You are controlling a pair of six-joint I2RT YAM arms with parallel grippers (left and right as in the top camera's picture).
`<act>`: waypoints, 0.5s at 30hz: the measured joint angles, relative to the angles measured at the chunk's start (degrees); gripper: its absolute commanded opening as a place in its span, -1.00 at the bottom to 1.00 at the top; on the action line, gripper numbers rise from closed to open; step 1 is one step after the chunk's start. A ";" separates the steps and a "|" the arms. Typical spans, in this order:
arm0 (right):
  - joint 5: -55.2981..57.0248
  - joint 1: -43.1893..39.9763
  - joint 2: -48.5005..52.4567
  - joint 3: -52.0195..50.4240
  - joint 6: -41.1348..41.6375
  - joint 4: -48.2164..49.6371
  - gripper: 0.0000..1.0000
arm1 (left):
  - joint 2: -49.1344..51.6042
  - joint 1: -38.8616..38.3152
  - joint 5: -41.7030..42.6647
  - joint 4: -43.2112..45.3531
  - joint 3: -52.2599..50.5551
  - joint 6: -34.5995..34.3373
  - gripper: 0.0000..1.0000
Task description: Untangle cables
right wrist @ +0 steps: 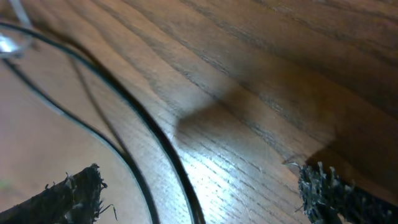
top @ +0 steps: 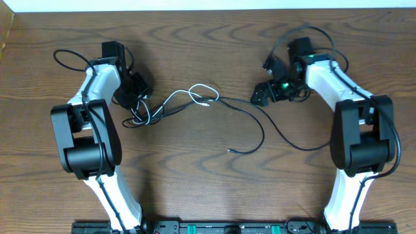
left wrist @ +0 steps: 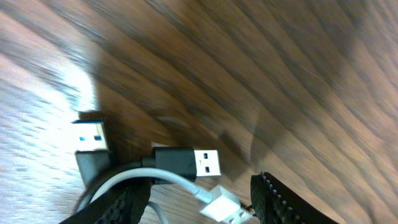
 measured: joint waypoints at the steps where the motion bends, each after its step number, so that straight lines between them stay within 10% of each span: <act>1: 1.64 0.70 -0.04 0.22 0.42 -0.20 0.99 | -0.11 0.04 1.11 -0.22 0.00 0.59 0.14; 15: 6.03 4.61 -8.22 1.05 2.40 7.08 0.98 | -13.53 0.00 3.50 -8.28 0.04 2.47 0.13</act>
